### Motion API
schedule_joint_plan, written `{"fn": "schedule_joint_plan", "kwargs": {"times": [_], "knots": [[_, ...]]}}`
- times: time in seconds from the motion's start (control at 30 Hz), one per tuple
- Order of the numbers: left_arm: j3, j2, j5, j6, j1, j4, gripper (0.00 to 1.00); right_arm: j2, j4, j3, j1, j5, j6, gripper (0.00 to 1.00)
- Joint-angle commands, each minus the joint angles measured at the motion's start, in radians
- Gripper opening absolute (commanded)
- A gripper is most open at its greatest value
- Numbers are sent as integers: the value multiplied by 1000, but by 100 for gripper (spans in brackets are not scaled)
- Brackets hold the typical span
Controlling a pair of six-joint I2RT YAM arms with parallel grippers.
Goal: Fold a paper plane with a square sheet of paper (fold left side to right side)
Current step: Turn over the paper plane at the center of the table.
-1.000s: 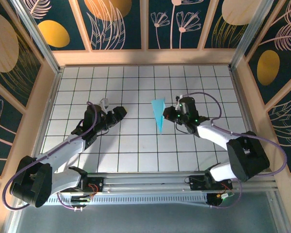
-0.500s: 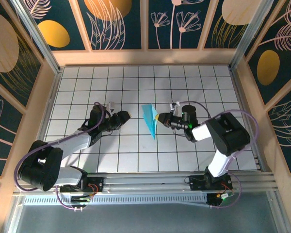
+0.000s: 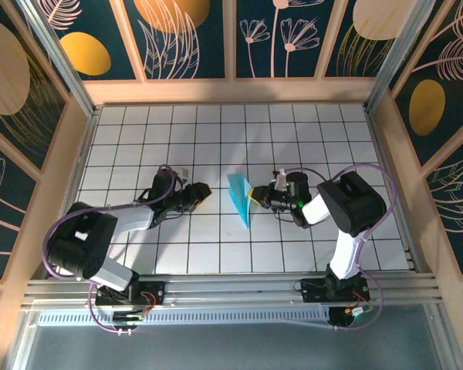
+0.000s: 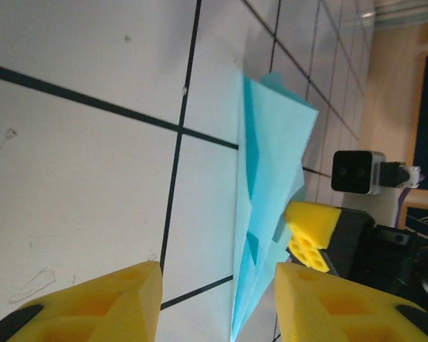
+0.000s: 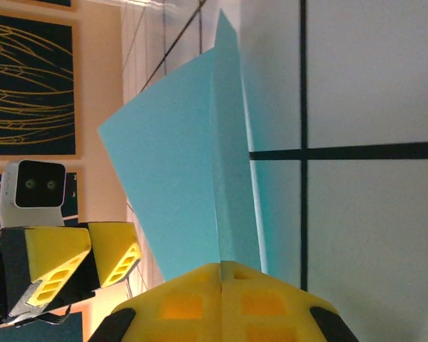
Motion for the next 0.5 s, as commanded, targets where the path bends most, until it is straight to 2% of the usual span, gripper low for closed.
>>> {"fn": "schedule_joint_plan", "kwargs": {"times": [0.0, 0.47], "knots": [[54, 54, 21, -6, -33, 52, 44, 8, -48, 13, 6, 27, -36, 0], [199, 245, 37, -8, -100, 77, 48, -2, -58, 10, 5, 19, -43, 0]]}}
